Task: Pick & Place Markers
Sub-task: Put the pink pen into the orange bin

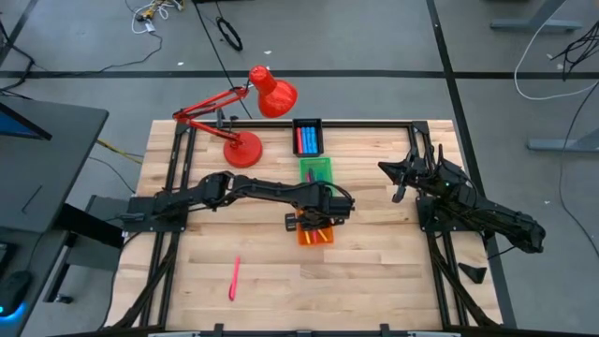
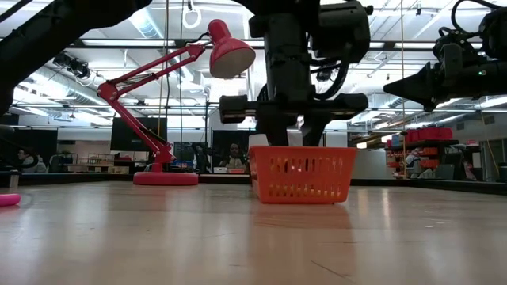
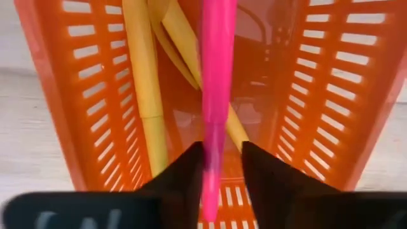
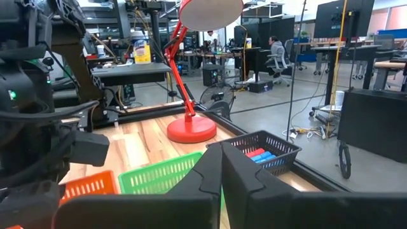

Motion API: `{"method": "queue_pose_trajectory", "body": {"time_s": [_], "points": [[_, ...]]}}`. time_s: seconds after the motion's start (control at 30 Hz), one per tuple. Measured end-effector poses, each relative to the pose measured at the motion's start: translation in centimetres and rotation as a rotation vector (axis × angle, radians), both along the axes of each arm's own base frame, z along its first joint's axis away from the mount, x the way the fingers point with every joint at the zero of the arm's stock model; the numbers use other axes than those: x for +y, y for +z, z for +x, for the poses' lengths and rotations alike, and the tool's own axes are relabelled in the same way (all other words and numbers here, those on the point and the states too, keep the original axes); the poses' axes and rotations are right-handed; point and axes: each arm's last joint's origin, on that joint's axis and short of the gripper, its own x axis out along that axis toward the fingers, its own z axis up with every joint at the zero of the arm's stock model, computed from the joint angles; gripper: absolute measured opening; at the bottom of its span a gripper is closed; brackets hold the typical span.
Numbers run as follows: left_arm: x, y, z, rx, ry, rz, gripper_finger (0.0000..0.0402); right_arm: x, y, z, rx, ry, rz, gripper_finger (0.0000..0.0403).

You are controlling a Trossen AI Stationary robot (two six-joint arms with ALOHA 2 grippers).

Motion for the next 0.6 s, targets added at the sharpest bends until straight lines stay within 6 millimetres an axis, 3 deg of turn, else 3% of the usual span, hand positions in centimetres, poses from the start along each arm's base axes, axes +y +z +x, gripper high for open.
{"method": "queue_pose_trajectory", "body": {"time_s": [0.33,0.6], "points": [[0.1,0.0,0.1,-0.011,-0.023,0.011,0.0227,0.0,0.0,0.0,0.000,0.000,0.000,0.0010],[0.2,1.7,0.0,-0.028,-0.042,0.060,0.0254,0.0,0.0,0.0,0.000,0.000,0.000,0.0010]]}}
